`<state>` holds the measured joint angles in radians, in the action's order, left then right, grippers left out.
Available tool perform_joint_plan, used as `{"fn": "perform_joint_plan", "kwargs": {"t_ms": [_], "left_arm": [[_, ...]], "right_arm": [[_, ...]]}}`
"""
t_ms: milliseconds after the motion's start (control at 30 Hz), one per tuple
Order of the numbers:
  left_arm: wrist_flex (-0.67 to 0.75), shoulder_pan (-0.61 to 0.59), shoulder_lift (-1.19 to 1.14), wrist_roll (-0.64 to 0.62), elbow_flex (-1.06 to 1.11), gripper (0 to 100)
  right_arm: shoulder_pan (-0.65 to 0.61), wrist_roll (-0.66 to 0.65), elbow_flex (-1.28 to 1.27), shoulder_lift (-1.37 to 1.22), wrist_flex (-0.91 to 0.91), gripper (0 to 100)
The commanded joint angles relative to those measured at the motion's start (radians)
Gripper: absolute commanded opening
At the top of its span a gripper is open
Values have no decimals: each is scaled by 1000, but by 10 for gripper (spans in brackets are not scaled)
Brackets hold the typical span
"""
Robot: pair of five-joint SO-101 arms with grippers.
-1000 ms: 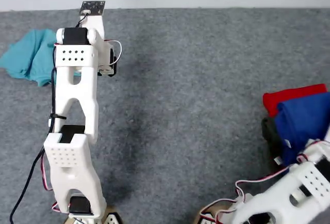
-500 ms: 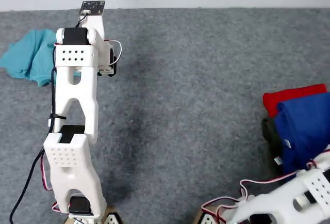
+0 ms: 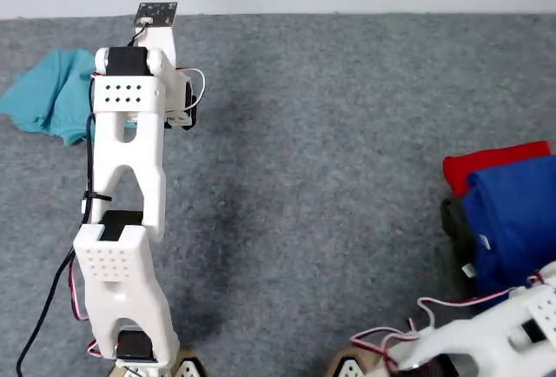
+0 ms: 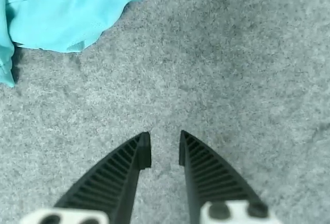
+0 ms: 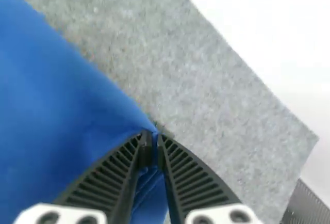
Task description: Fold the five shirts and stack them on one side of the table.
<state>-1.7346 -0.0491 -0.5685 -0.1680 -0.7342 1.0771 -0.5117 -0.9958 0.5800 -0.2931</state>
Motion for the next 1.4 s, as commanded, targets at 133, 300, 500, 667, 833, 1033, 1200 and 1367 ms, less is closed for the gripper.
{"fn": "perform_joint_plan", "kwargs": {"t_ms": [133, 300, 500, 667, 833, 1033, 1200, 1367], "left_arm": [[-18, 3, 63, 8, -4, 93], [-18, 3, 63, 8, -2, 93], [-20, 3, 63, 8, -2, 93], [-20, 3, 63, 8, -2, 93], [-20, 3, 63, 8, -2, 93], [-20, 3, 63, 8, -2, 93], [-20, 3, 63, 8, -2, 93], [-20, -3, 63, 9, -2, 93]], "right_arm": [[39, -3, 28, -114, 64, 17], [56, -2, 28, -134, 62, 151], [125, 83, 103, -96, 13, 182], [116, 130, 259, -35, -217, 181], [-12, 157, 445, 39, -542, 180], [-211, 160, 555, 51, -808, 180], [-363, 203, 509, 51, -891, 180], [-585, 207, 371, 61, -920, 180]]}}
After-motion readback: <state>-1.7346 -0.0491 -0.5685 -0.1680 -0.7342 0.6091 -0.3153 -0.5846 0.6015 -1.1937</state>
